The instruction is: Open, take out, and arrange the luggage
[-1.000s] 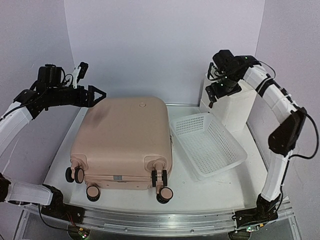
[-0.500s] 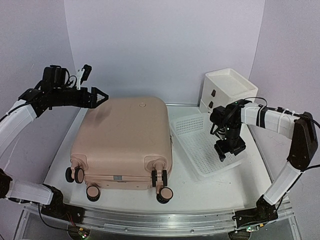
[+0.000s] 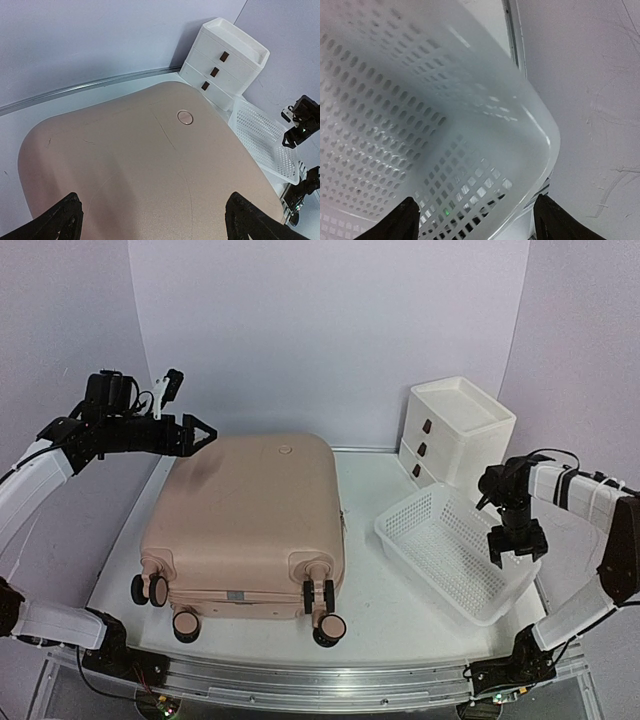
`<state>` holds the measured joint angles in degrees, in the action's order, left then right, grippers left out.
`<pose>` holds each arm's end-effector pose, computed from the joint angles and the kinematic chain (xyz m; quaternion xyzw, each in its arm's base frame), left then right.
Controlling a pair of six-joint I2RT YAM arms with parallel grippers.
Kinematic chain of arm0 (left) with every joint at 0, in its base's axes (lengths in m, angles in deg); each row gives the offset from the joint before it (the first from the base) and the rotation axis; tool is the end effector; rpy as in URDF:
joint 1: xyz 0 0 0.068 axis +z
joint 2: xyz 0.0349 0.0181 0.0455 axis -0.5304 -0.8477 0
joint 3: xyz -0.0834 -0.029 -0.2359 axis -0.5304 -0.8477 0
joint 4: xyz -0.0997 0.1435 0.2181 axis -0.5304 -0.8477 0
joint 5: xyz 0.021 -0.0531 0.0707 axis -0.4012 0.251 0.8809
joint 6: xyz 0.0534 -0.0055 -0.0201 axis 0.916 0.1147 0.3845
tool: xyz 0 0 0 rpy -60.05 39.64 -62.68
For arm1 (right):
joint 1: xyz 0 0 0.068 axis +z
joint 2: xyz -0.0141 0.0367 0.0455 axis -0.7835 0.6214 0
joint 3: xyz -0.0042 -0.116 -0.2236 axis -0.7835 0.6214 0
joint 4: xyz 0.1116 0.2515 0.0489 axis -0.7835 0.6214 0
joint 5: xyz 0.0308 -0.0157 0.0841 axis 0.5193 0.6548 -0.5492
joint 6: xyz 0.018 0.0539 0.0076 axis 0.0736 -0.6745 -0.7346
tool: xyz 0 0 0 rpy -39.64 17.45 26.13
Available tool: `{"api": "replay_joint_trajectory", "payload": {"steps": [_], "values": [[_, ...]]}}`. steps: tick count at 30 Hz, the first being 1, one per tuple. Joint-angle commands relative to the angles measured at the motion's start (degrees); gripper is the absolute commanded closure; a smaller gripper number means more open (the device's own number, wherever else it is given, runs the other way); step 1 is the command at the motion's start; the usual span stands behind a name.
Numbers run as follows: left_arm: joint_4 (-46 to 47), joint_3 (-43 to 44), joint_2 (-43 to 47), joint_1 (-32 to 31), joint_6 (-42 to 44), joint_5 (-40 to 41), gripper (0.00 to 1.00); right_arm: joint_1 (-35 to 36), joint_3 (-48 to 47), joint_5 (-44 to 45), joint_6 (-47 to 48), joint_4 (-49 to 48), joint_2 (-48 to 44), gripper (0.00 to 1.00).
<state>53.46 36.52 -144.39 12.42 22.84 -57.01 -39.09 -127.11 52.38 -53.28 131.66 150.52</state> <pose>0.2633 -0.1095 0.3742 0.1957 0.8167 -0.2686 0.4717 0.2369 0.0357 0.1832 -0.0953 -0.9712 0.2186 0.0004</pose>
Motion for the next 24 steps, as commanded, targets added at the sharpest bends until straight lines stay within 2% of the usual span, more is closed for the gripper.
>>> {"api": "replay_joint_trajectory", "payload": {"steps": [1,4,7,12,17,19,24], "values": [[2.54,-0.13,-0.62,-0.25,-0.30,-0.87,0.01,3.44,-4.95,-6.11,4.89,-1.31,-4.61,0.17],[2.60,-0.17,-1.06,-0.24,-0.15,-0.28,0.01,10.31,-10.00,-5.96,5.92,0.97,-5.61,0.11],[2.52,-0.24,-1.63,-0.24,0.29,0.85,0.01,17.26,-14.60,-11.21,7.10,-0.14,-6.04,0.09],[1.15,0.35,-2.91,-0.24,-0.12,5.63,0.01,25.66,-14.45,-26.72,5.25,-13.13,-4.78,0.08],[-9.87,5.03,-4.92,0.16,-8.38,17.68,0.03,29.71,-14.93,-37.88,5.93,-22.17,-1.09,0.06],[-14.78,6.26,-4.61,1.91,-11.98,20.37,0.05,31.20,-15.66,-39.27,7.57,-23.42,-0.07,0.04],[-17.08,1.65,-2.49,11.16,-17.57,10.23,0.03,33.98,-18.56,-38.26,10.38,-23.86,4.54,0.02]]}}
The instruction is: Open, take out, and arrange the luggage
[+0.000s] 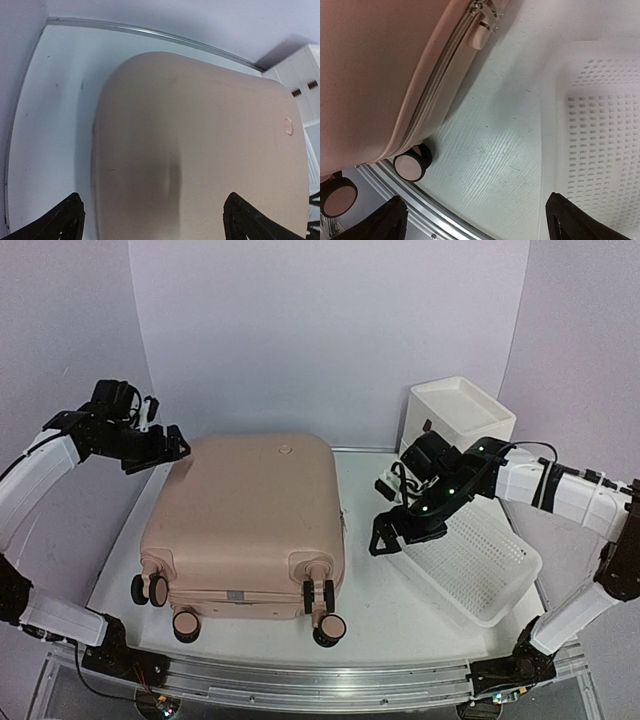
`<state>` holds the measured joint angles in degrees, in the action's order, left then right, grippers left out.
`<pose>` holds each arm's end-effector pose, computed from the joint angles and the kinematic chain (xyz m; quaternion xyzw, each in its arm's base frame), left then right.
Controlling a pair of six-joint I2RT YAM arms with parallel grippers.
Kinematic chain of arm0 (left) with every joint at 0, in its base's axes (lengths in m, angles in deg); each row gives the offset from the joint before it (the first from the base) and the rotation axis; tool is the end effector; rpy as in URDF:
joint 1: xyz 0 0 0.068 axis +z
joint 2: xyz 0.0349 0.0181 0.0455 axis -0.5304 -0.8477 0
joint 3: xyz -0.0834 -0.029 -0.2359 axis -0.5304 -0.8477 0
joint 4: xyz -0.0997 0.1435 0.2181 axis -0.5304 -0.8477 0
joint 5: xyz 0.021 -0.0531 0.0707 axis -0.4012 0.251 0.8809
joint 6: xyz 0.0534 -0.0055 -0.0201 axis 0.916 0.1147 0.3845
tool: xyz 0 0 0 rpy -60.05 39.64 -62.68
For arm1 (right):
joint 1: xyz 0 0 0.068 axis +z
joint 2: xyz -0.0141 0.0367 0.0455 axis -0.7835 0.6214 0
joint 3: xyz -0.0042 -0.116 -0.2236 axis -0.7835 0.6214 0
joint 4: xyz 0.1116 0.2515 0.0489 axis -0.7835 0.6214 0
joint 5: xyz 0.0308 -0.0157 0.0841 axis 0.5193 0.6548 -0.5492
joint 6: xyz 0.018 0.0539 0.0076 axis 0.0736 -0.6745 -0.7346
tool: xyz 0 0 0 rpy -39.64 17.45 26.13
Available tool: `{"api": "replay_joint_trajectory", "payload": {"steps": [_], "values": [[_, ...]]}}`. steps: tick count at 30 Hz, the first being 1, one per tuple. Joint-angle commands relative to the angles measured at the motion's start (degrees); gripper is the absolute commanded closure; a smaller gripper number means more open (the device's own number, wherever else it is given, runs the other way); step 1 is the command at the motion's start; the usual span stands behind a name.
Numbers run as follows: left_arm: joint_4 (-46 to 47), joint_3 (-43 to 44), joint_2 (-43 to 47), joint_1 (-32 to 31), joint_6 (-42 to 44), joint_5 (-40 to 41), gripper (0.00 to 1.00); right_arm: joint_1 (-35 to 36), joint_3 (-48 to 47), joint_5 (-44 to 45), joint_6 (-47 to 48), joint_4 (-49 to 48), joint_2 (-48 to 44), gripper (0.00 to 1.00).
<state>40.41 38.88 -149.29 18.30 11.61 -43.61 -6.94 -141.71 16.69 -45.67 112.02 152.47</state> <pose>0.2829 -0.0750 0.3431 0.0001 0.9109 -0.1699 0.3760 0.2193 0.2283 0.2493 -0.2460 0.9418 0.1928 0.1241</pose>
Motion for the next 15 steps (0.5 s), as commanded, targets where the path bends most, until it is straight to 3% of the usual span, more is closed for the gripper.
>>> {"api": "replay_joint_trajectory", "payload": {"steps": [1,6,9,15], "values": [[-4.09,-1.28,2.03,5.51,-6.40,-4.37,0.03,2.69,-4.53,-1.61,2.98,-4.22,3.70,0.02],[-3.86,-0.50,-4.88,5.72,-5.18,-10.95,0.01,7.33,-8.60,0.74,2.52,-7.19,8.86,0.02],[-4.04,3.86,-13.04,5.66,-2.37,-18.26,0.01,9.09,-10.62,1.06,0.41,-10.70,11.56,0.02],[-4.04,15.05,-25.72,5.65,-2.32,-24.37,0.02,13.33,-20.06,-0.77,-5.84,-18.75,22.34,0.02]]}}
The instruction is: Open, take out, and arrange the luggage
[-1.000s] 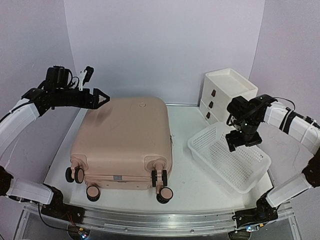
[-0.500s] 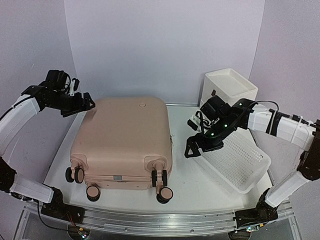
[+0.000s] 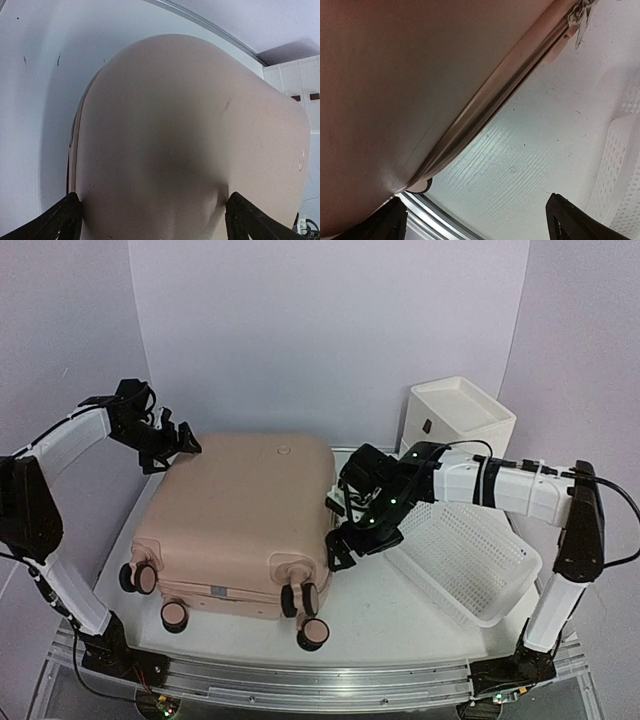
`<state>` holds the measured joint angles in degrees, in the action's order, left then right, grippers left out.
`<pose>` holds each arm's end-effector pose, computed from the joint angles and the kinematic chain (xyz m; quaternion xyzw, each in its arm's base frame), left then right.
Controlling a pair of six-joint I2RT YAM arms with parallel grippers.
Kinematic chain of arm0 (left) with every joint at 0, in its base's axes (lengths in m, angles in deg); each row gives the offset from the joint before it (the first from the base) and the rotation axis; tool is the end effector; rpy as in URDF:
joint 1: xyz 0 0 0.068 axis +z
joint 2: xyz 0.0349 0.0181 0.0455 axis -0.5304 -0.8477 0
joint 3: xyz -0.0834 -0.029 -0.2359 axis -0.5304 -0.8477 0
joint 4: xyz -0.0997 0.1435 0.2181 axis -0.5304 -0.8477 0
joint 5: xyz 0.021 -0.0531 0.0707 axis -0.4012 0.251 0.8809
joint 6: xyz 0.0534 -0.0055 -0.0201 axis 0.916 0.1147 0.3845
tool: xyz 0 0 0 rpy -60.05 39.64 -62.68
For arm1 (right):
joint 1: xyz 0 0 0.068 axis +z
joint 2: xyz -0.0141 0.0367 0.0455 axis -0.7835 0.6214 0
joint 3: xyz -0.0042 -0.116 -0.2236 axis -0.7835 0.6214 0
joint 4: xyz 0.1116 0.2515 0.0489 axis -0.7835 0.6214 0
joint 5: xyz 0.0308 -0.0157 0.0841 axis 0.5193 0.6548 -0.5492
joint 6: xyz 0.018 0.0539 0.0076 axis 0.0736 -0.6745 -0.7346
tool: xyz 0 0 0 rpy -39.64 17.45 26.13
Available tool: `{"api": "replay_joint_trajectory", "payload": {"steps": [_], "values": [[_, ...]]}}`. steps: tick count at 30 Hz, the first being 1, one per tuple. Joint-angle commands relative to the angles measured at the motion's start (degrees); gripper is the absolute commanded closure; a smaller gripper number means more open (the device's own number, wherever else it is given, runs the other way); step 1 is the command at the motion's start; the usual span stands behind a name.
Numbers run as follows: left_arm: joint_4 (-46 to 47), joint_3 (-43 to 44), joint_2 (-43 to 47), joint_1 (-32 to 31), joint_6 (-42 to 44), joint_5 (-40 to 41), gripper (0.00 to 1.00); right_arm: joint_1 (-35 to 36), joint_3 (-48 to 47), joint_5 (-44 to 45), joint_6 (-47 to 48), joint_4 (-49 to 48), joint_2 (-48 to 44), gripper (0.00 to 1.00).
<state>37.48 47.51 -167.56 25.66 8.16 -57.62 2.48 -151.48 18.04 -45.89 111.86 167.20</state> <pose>0.3536 -0.0548 0.2950 -0.0589 0.9345 -0.2467 0.2499 0.2104 0.3028 0.2195 -0.3176 0.9294 0.1698 0.0808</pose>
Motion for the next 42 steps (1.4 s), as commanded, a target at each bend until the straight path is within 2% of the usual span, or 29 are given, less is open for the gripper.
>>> {"api": "replay_joint_trajectory", "payload": {"steps": [1,6,9,13,18,22,27,32,35,37,39,42], "values": [[-1.35,9.19,-10.03,-1.67,0.94,-12.43,0.04,4.81,-13.23,-1.33,-6.35,-18.66,9.94,0.02],[-1.88,22.26,-21.90,-2.21,0.63,-21.06,0.08,7.69,-25.47,-2.45,-11.47,-20.08,20.35,0.02],[-3.58,27.96,-24.91,-3.03,1.82,-21.87,0.09,7.79,-27.34,-1.54,-12.37,-19.58,21.14,0.02],[-7.09,31.75,-22.83,-4.57,6.53,-17.21,0.06,7.82,-20.30,2.55,-7.37,-17.90,14.16,0.02],[-11.39,32.02,-14.08,-7.79,11.36,-7.11,0.02,7.42,-10.60,10.08,-1.64,-13.77,3.10,0.02],[-11.39,26.07,-2.86,-8.76,11.50,2.46,0.01,6.40,-6.07,12.24,-1.53,-13.22,-0.46,0.02],[-11.35,14.15,12.18,-8.76,9.27,8.98,0.01,5.35,-3.92,11.48,-2.39,-15.29,0.45,0.04],[-11.46,0.89,25.18,-8.76,3.96,13.05,0.00,5.48,3.44,4.59,-3.93,-30.23,0.97,0.10],[-10.92,-7.59,33.08,-8.80,-3.53,13.40,0.01,5.82,7.61,3.80,-3.88,-37.89,0.45,0.11],[-10.83,-12.29,37.22,-8.75,-8.15,14.37,0.01,5.69,9.09,7.89,-3.38,-38.14,-0.99,0.09],[-11.09,-15.29,40.52,-8.79,-10.46,15.81,0.01,4.64,9.14,12.79,-3.52,-36.22,-3.40,0.02],[-10.96,-19.54,45.74,-8.76,-14.36,19.07,0.02,-2.42,5.62,5.48,-7.40,-30.25,-4.58,0.02]]}}
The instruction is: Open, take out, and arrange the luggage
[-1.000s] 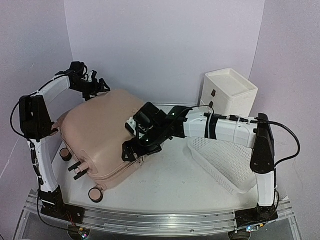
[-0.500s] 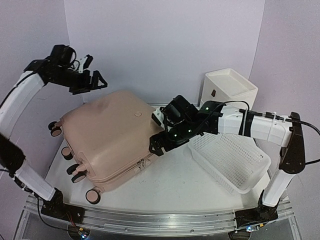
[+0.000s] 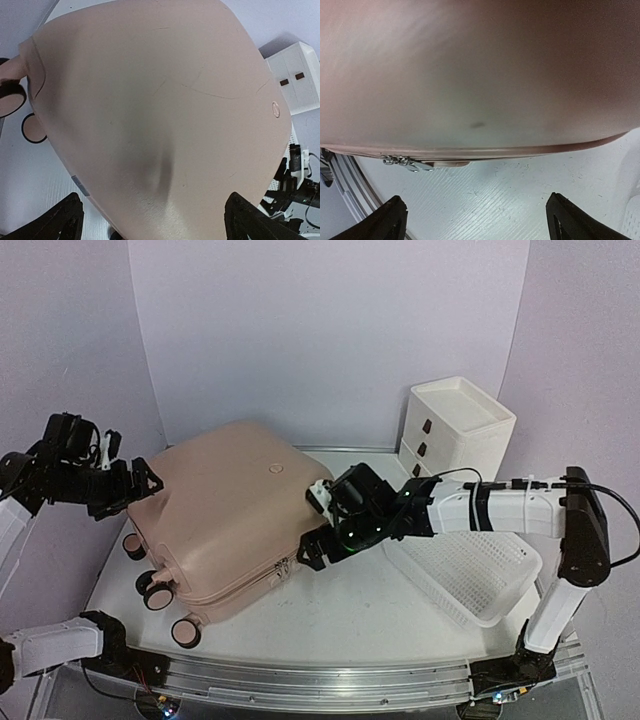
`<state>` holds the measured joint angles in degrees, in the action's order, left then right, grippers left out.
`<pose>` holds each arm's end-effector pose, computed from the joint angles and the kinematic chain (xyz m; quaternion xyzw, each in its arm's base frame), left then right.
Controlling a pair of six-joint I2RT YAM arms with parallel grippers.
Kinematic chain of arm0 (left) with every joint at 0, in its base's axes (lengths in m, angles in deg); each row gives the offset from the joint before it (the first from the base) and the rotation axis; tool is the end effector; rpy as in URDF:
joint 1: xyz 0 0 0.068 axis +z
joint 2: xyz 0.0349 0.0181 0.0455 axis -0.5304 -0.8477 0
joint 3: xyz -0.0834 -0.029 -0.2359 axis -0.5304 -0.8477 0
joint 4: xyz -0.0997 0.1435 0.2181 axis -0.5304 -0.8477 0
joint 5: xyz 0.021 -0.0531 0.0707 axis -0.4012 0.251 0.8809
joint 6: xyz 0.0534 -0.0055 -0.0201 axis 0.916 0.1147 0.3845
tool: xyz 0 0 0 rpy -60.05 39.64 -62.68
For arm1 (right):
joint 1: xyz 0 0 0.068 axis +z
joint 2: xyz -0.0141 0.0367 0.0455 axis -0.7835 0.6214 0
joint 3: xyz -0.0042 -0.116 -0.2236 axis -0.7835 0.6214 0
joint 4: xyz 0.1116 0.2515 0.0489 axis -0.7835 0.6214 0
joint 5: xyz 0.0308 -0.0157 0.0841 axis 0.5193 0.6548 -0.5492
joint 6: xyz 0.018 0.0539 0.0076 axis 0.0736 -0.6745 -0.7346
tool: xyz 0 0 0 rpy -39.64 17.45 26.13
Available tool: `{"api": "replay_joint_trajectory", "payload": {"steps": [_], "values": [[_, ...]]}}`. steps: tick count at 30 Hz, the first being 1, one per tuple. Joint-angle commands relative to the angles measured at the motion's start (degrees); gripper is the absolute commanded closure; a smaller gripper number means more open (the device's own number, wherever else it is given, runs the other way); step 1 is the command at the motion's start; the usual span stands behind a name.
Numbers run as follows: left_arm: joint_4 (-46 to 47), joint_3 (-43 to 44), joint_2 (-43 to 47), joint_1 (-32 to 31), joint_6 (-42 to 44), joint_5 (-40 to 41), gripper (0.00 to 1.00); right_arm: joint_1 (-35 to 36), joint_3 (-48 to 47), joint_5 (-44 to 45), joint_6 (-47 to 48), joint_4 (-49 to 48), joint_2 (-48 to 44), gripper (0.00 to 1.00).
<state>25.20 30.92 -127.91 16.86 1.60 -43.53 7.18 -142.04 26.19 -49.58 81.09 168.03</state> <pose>0.1786 -0.0543 0.3564 -0.0699 0.9145 -0.2012 0.3439 0.2055 0.3421 0.1905 -0.3048 0.8899 0.2333 0.2464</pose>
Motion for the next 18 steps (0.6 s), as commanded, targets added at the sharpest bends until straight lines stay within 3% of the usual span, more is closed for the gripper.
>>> {"api": "replay_joint_trajectory", "payload": {"steps": [1,8,15,18], "values": [[1.28,-3.88,7.40,0.03,-8.96,6.26,0.02,-8.86,-4.62,-3.87,-4.69,1.95,-5.96,0.02],[3.70,-11.81,13.51,0.10,-17.62,9.19,0.01,-16.87,-12.02,-9.38,-7.84,4.98,-4.92,0.02],[13.20,-16.24,8.70,0.09,-15.97,-0.15,0.01,-20.72,-32.92,-26.01,-15.54,7.72,11.77,0.02],[16.79,-16.28,4.32,0.12,-14.76,-2.89,0.01,-20.64,-36.66,-29.92,-18.67,7.39,15.94,0.02]]}}
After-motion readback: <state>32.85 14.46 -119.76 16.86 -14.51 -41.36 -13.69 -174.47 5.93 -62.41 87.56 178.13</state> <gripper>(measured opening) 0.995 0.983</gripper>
